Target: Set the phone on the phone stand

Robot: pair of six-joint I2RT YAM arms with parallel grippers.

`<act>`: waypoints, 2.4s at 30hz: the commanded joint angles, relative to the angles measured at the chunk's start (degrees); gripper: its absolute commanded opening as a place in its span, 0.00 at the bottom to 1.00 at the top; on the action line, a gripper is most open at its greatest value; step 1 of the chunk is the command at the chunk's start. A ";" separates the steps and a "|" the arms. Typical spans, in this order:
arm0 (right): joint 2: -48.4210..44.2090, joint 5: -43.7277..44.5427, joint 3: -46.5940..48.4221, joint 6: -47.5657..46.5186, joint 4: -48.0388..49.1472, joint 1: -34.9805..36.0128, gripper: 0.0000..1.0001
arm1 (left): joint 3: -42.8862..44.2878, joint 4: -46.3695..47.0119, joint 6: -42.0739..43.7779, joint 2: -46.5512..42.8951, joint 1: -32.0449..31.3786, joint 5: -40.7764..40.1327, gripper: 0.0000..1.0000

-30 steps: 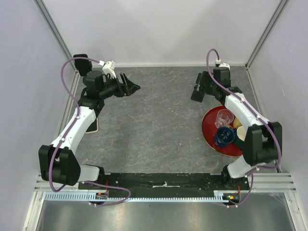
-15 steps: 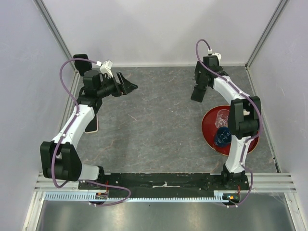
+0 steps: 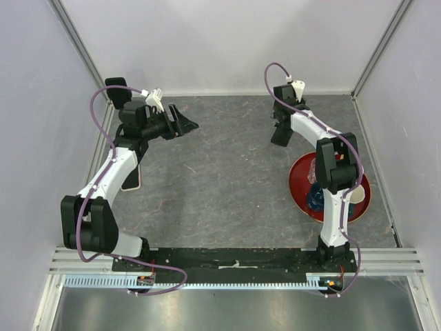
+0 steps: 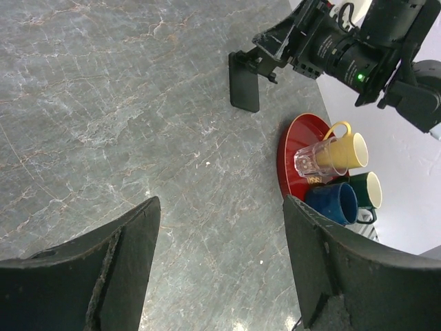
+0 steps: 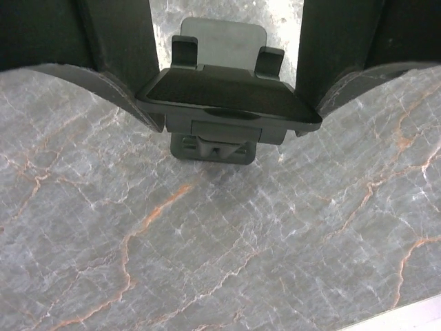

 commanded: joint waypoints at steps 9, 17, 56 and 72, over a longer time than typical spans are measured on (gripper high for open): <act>-12.47 10.94 -10.05 4.41 4.84 15.83 0.00 | 1.24 1.36 -1.38 -1.36 -0.02 1.09 0.76; -19.68 21.91 -22.27 15.22 12.04 34.64 0.11 | 2.29 -2.68 0.03 -2.06 -0.02 -5.67 0.73; -71.55 27.13 -76.77 -3.25 59.87 31.96 0.98 | 10.73 -19.20 16.03 8.74 -33.50 -43.38 0.96; -69.44 21.67 -79.32 -0.15 61.88 27.20 0.98 | 14.16 -18.77 8.29 16.66 -34.92 -51.30 0.98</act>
